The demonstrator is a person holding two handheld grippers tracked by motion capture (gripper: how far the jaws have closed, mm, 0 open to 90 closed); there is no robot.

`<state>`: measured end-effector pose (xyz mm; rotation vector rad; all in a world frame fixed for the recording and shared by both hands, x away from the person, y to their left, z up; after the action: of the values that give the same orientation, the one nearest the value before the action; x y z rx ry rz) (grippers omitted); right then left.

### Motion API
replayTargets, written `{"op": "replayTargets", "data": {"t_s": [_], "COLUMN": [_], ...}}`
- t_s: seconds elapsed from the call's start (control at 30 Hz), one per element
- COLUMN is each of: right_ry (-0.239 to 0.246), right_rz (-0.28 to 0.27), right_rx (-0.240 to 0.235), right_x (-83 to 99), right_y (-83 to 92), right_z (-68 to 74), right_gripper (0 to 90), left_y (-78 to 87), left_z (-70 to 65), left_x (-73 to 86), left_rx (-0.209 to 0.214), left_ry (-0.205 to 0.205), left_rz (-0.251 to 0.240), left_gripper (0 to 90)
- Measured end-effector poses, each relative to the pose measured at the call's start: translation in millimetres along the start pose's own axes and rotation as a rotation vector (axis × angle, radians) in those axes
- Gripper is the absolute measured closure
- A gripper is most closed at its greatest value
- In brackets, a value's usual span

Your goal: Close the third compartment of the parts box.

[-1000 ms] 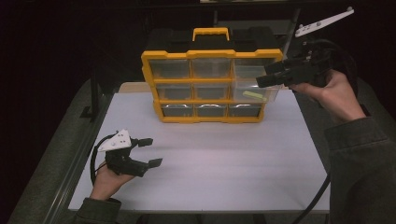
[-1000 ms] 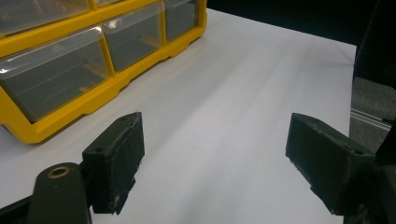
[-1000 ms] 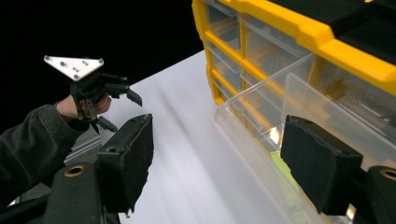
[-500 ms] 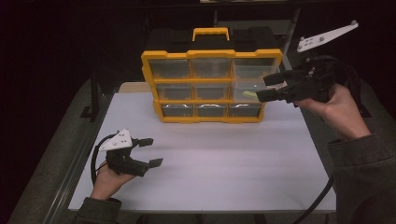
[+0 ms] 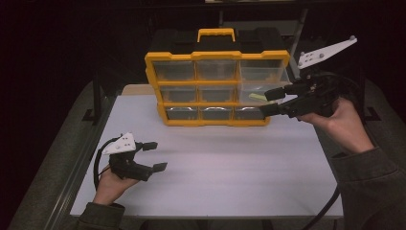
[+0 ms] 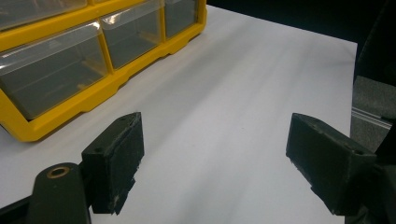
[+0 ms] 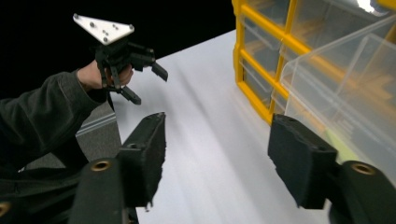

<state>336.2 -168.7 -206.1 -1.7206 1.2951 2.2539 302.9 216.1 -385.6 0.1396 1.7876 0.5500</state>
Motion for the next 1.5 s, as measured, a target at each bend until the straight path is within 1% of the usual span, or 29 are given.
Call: {"op": "replayTargets", "data": {"t_s": [0.1,0.2,0.27,0.33,0.47,0.53,0.57,0.67,0.8,0.87,0.93,0.97,1.03,1.1,1.2,1.4,1.5], "right_ry": [0.010,0.021,0.023,0.026,0.032,0.030,0.032,0.030,0.036,0.043,0.041,0.044,0.039,0.041,0.041,0.032,0.031], "right_rz": [0.009,0.005,0.011,0.023,0.029,0.033,0.036,0.033,0.022,0.027,0.035,0.037,0.039,0.049,0.059,0.064,0.058], "right_rx": [-0.006,-0.016,-0.018,-0.029,-0.033,-0.042,-0.037,-0.035,-0.028,-0.013,-0.016,-0.006,-0.006,0.011,0.032,0.052,0.056], "right_x": [3.5,6.4,7.7,9.0,11.4,12.5,13.0,12.6,12.5,13.6,14.4,14.5,14.4,14.7,16.6,17.4,16.0], "right_y": [-3.5,-6.8,-9.4,-12.6,-17.5,-19.6,-20.5,-22.5,-23.2,-24.1,-25.3,-25.7,-27.0,-28.0,-30.0,-32.5,-33.5], "right_z": [-0.5,0.0,-0.3,-0.3,0.2,0.3,0.2,-0.9,-1.3,-2.0,-3.1,-3.8,-5.2,-6.8,-10.2,-15.8,-18.4], "right_gripper": [42.0,47.2,50.2,53.6,59.6,63.0,63.2,67.0,74.5,77.4,81.0,82.4,85.5,87.4,88.6,88.7,88.7], "left_y": [0.3,1.1,1.3,1.3,1.6,1.0,0.9,0.4,-0.8,-1.0,-0.5,-0.3,0.7,-0.2,-0.6,0.1,0.3], "left_z": [0.5,1.4,1.6,1.7,2.0,1.8,2.1,2.0,0.9,0.9,1.1,1.1,1.0,0.2,-0.1,-0.4,-0.4], "left_x": [-0.3,-0.9,-0.6,-0.7,-1.3,-0.8,-0.7,-0.6,-0.4,0.1,0.3,0.2,-0.2,-0.3,-0.4,-0.8,-0.6], "left_rx": [-0.004,-0.011,-0.014,-0.013,-0.015,-0.015,-0.016,-0.015,-0.010,-0.010,-0.011,-0.011,-0.012,-0.011,-0.011,-0.010,-0.009], "left_ry": [0.005,0.001,0.010,0.010,0.002,0.008,0.003,0.004,0.009,0.008,0.003,0.005,0.002,0.007,0.002,-0.004,0.004], "left_rz": [-0.001,-0.007,-0.008,-0.008,-0.009,-0.006,-0.003,0.000,-0.003,0.000,0.002,0.000,0.001,-0.001,0.000,-0.004,-0.006], "left_gripper": [19.4,19.4,19.4,19.4,19.5,19.5,19.5,19.5,19.5,19.5,19.5,19.4,19.5,19.5,19.5,19.5,19.5]}}
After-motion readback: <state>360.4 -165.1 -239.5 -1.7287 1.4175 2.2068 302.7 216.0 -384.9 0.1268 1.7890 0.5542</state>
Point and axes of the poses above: each handheld gripper's, and its own axes: y roughly backward along the jaws, x roughly out of its underside, z roughly to its left, the point moved 5 cm from there along -y, roughly forward along the jaws, and after that the axes turned 14 degrees about x, right-handed, at the moved point
